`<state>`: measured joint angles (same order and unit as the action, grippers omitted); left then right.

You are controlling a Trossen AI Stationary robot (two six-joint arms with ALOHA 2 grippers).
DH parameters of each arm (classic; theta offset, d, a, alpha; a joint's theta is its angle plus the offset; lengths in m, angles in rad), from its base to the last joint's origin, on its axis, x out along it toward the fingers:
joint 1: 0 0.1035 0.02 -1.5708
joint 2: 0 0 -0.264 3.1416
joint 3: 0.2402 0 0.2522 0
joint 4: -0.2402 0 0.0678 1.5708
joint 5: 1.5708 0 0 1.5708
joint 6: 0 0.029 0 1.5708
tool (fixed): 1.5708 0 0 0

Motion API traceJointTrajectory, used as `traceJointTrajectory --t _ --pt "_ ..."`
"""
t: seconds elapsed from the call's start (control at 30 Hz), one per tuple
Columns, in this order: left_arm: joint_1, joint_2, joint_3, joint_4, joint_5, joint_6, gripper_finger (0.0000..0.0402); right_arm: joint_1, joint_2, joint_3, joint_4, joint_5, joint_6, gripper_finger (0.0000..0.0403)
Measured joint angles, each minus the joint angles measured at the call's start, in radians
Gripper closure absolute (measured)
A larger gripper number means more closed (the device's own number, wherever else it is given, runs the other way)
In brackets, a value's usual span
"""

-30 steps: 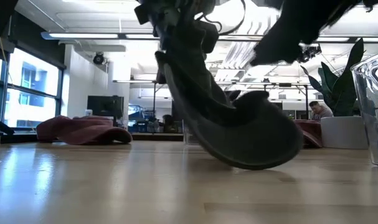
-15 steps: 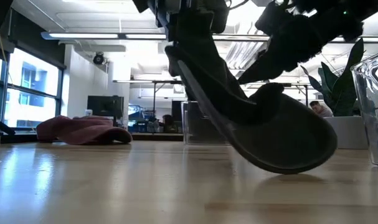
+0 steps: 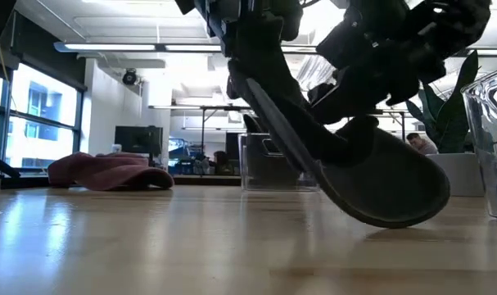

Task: Pick & Place hat
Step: Put the black cap into the top transparent bin

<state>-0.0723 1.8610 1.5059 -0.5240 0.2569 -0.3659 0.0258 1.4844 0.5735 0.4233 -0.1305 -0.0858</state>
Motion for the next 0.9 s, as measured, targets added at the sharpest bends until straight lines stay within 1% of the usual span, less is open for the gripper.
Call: traceJointTrajectory --t 0.07,0.13,0.23,0.3,0.33,0.4,0.43,0.5,0.57,0.63,0.77,0.9 --pt "0.000 0.000 0.000 0.000 -0.018 0.036 0.0393 -0.007 0.009 0.002 -0.001 0.007 0.020 0.0243" --pt "0.001 0.000 0.000 -0.003 -0.031 0.048 0.0374 -0.017 0.013 0.002 -0.001 0.008 0.044 0.0282" --pt "0.021 -0.001 0.000 -0.033 -0.033 0.075 0.0326 -0.035 0.013 0.002 -0.011 0.006 0.118 0.0348" --pt "0.046 -0.001 0.001 -0.102 -0.033 0.077 0.0285 -0.054 0.013 0.003 -0.030 0.011 0.183 0.0386" --pt "0.061 -0.002 0.001 -0.144 -0.037 0.074 0.0265 -0.063 0.013 0.003 -0.042 0.018 0.214 0.0393" --pt "0.088 -0.002 0.001 -0.228 -0.075 0.038 0.0228 -0.080 0.013 0.003 -0.073 0.019 0.282 0.0385" --pt "0.096 -0.002 0.001 -0.261 -0.118 0.009 0.0213 -0.087 0.013 0.003 -0.092 0.019 0.315 0.0378" --pt "0.094 -0.002 0.000 -0.300 -0.262 -0.029 0.0193 -0.100 0.013 0.003 -0.126 0.019 0.373 0.0369" --pt "0.071 -0.002 0.001 -0.317 -0.379 -0.044 0.0186 -0.108 0.013 0.003 -0.161 0.019 0.405 0.0370" --pt "0.039 -0.002 0.000 -0.301 -0.441 -0.057 0.0188 -0.112 0.013 0.003 -0.186 0.019 0.406 0.0378" --pt "-0.037 -0.001 0.000 -0.183 -0.486 -0.047 0.0207 -0.111 0.013 0.003 -0.196 0.009 0.394 0.0397" --pt "-0.071 0.014 0.001 -0.086 -0.500 -0.004 0.0249 -0.111 0.013 0.004 -0.195 0.000 0.389 0.0391"
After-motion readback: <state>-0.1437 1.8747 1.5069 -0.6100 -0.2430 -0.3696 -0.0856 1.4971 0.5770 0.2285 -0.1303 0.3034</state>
